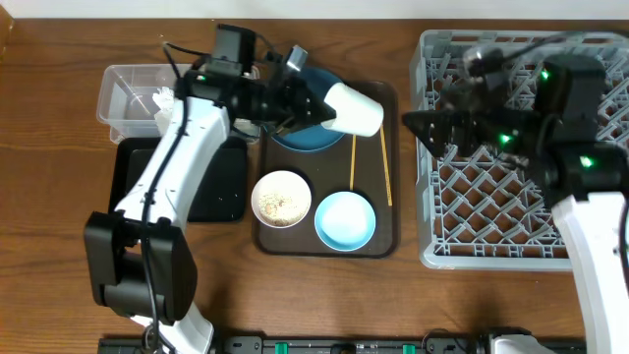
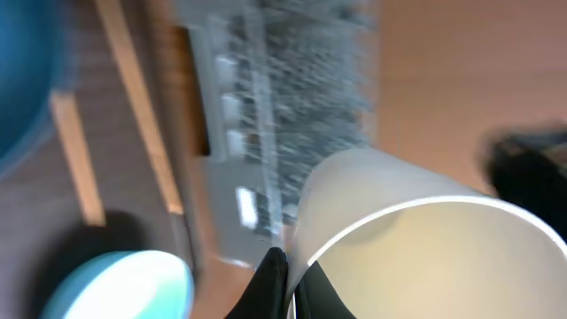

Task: Sort waste into correct bins and load items into the dishwasher rack
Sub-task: 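Hand the white cup from the left gripper to the right gripper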

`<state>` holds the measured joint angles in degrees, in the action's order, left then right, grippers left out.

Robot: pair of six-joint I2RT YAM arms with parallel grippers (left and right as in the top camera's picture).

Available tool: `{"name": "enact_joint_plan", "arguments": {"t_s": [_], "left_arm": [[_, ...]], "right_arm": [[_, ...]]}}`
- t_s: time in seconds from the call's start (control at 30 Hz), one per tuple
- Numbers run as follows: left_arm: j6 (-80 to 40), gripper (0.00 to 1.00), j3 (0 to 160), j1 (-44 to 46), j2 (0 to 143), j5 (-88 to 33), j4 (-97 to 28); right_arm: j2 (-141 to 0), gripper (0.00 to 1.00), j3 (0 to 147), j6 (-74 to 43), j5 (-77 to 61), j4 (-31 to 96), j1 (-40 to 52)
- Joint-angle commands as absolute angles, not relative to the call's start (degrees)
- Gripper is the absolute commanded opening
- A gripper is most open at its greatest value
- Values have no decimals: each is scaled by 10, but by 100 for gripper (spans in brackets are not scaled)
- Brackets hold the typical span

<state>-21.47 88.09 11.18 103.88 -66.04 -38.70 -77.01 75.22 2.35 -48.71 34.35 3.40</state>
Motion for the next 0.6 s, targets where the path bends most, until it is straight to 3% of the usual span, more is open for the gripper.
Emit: {"name": "enact_joint_plan", "arguments": {"t_s": [0.0, 0.17, 0.43, 0.57], "left_arm": [[-176, 6, 887, 101, 1036, -816, -387], [-176, 6, 887, 99, 1036, -858, -380], [-177, 6, 887, 99, 1036, -856, -370], [-178, 6, 887, 99, 1036, -853, -367]], "right_arm": [[-809, 99, 761, 39, -663, 303, 34], [-859, 97, 761, 39, -764, 248, 28], [-892, 96, 761, 39, -807, 244, 31], [-892, 91, 761, 39, -804, 230, 48]]}}
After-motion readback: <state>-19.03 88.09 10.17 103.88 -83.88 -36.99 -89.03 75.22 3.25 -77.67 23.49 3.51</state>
